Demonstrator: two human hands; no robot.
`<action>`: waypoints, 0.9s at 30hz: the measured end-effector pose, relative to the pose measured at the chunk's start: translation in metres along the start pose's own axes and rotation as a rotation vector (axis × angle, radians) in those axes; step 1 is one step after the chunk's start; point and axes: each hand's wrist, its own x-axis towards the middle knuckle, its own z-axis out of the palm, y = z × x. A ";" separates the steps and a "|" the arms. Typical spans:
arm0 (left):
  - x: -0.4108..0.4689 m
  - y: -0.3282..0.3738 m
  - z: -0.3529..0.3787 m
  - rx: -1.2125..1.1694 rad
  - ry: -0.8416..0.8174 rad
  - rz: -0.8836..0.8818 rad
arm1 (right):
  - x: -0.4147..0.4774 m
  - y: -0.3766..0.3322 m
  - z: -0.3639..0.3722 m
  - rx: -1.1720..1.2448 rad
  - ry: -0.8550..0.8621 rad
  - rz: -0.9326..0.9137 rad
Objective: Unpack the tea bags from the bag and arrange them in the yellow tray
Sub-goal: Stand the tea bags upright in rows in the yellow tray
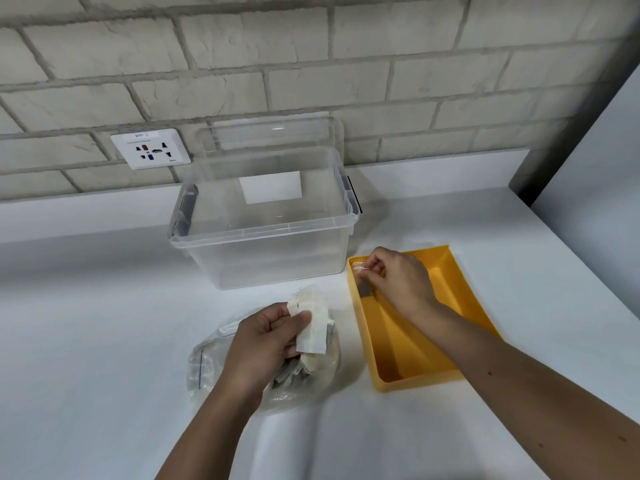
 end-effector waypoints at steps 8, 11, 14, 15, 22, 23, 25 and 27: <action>0.002 0.001 0.008 -0.012 0.020 -0.003 | -0.031 -0.042 -0.040 0.583 0.040 0.109; -0.001 0.002 0.015 -0.011 0.009 0.006 | -0.051 -0.061 -0.047 0.723 -0.149 0.144; -0.005 0.003 0.020 -0.010 -0.008 0.029 | -0.062 -0.066 -0.046 0.697 -0.152 0.151; -0.006 0.003 0.020 -0.019 -0.009 0.030 | -0.065 -0.066 -0.046 0.725 -0.138 0.160; -0.006 -0.002 0.020 -0.115 -0.013 -0.048 | -0.074 -0.059 -0.053 1.010 -0.152 0.322; -0.006 -0.003 0.021 -0.116 -0.021 -0.053 | -0.075 -0.059 -0.053 1.030 -0.167 0.341; -0.006 -0.004 0.021 -0.120 -0.035 -0.061 | -0.077 -0.060 -0.053 1.070 -0.176 0.369; -0.007 -0.005 0.021 -0.126 -0.051 -0.064 | -0.077 -0.060 -0.054 1.087 -0.167 0.381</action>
